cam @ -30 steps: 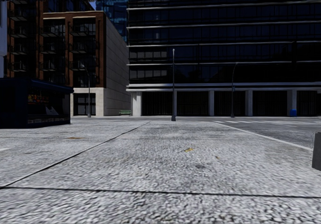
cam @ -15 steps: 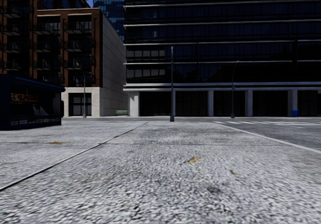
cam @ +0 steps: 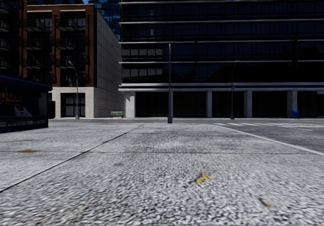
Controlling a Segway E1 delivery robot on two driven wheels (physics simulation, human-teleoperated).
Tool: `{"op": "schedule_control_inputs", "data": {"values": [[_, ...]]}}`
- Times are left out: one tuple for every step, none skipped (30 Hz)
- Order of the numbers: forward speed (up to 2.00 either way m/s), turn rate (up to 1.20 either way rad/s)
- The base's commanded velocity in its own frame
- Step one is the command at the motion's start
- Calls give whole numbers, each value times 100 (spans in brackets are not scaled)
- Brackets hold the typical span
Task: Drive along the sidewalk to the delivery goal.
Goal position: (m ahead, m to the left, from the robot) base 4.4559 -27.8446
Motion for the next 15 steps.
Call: {"op": "schedule_control_inputs", "data": {"values": [[152, -117], [152, -2], [152, 0], [152, 0], [152, 0], [152, 0], [152, 0], [152, 0], [152, 0], [152, 0], [152, 0], [152, 0], [152, 0], [152, 0], [152, 0]]}}
